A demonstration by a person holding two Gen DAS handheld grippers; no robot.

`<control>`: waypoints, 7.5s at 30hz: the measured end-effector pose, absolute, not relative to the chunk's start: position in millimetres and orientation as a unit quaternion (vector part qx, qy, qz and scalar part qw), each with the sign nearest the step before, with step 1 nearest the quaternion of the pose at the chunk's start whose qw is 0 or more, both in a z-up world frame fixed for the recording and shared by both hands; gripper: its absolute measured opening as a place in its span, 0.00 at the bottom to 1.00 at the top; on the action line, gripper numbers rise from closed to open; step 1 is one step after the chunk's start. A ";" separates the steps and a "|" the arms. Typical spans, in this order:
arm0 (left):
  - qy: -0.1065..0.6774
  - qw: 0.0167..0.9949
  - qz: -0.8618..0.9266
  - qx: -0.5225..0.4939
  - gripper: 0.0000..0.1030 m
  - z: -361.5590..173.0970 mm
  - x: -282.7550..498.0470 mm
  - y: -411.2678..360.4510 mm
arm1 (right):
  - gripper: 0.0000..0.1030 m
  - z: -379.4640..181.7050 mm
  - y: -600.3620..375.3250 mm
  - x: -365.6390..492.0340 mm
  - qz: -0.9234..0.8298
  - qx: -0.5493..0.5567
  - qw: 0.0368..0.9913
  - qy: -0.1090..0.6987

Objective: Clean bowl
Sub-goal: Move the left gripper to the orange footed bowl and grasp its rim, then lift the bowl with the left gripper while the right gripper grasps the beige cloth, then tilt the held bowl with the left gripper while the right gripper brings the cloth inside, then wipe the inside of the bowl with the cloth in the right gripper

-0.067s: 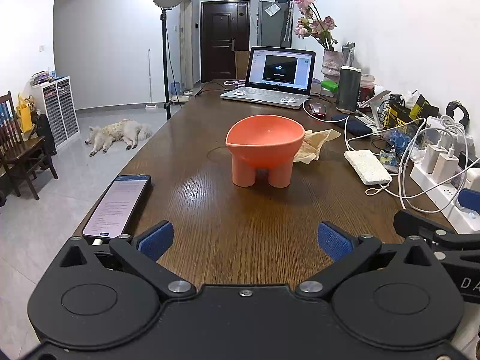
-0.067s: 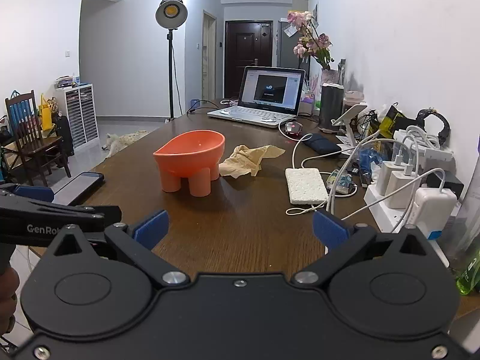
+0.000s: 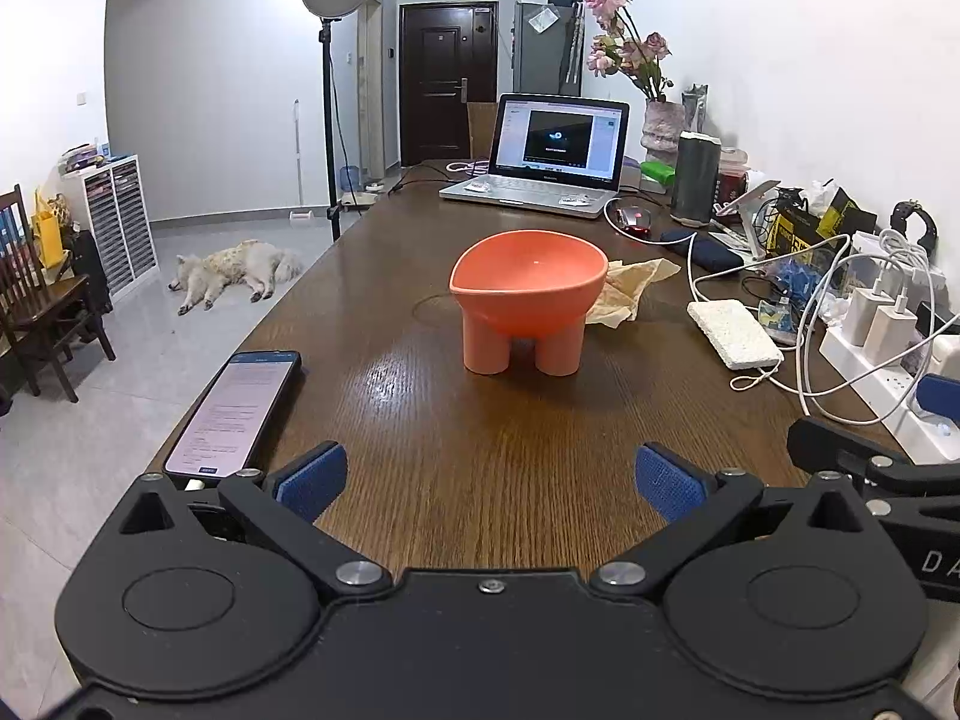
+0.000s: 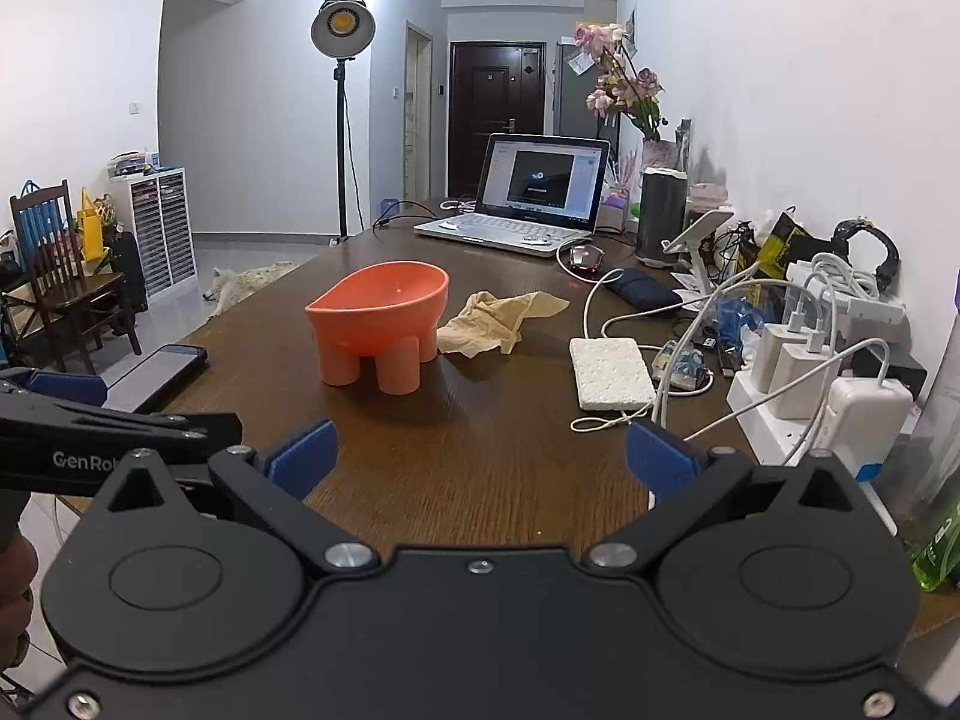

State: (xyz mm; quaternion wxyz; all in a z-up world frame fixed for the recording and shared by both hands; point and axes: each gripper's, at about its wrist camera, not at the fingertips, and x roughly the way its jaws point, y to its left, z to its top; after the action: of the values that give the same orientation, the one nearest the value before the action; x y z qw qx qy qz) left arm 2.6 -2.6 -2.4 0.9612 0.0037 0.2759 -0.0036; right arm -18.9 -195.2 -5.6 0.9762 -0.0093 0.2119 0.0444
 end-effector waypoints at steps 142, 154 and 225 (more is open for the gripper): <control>0.194 0.920 -0.104 0.323 0.96 -86.6 174.5 -72.4 | 0.16 14.7 -210.1 194.9 0.509 -0.451 0.677 0.282; 0.117 0.870 -0.113 0.465 0.96 -116.0 158.0 -76.7 | 0.16 13.5 -184.8 170.4 0.571 -0.432 0.651 0.253; 0.111 0.822 -0.281 0.483 0.94 -121.2 170.5 -36.8 | 0.16 4.5 -135.3 150.3 0.522 -0.570 0.630 0.075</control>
State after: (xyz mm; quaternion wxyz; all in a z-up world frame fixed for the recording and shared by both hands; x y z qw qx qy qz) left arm 170.5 -36.8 -121.2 0.8220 0.4826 0.1115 -0.2810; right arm 150.3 -135.3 4.5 0.6300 -0.5699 0.0754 0.5221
